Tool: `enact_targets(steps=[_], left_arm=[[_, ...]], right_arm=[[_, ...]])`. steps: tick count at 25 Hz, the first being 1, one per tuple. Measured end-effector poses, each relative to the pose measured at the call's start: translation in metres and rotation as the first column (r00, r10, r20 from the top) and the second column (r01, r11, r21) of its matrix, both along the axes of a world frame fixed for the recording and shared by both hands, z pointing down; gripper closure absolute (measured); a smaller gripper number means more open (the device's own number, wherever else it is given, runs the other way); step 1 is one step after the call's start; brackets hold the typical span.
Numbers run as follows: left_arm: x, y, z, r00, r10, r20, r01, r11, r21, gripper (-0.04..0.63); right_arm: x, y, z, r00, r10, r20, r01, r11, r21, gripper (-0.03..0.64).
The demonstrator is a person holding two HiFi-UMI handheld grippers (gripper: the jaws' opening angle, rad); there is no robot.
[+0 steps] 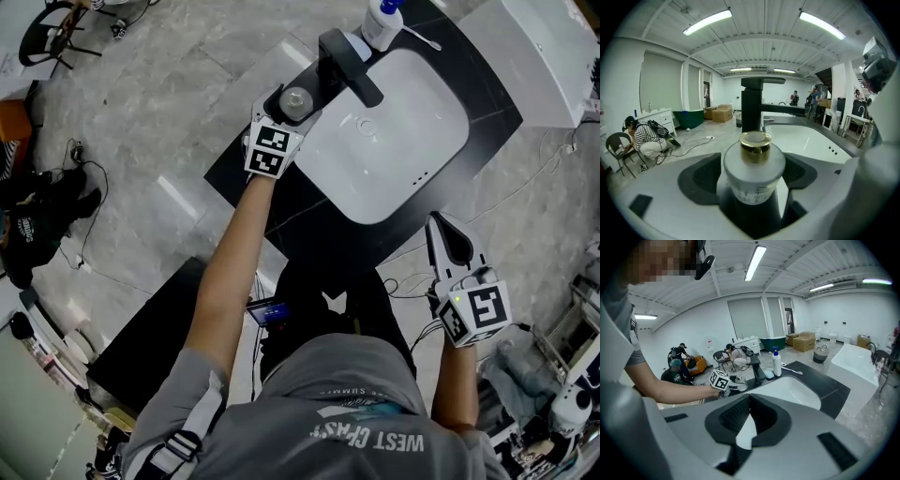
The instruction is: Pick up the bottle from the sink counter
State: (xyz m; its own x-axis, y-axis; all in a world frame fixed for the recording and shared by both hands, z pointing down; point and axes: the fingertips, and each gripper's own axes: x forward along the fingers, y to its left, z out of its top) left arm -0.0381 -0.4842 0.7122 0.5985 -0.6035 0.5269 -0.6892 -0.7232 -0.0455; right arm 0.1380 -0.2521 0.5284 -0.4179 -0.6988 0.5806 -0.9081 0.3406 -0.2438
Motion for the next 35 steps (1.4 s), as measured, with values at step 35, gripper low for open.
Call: enact_targets(steps=[35], left_arm=[[-0.007,0.067,-0.231,0.997,0.052,-0.049,-0.045,0.989,0.141,0.262]], right_arm=[[-0.006,-0.035,-0.075,0.995,-0.090,0.036,0.080,0.972,0.220,0.615]])
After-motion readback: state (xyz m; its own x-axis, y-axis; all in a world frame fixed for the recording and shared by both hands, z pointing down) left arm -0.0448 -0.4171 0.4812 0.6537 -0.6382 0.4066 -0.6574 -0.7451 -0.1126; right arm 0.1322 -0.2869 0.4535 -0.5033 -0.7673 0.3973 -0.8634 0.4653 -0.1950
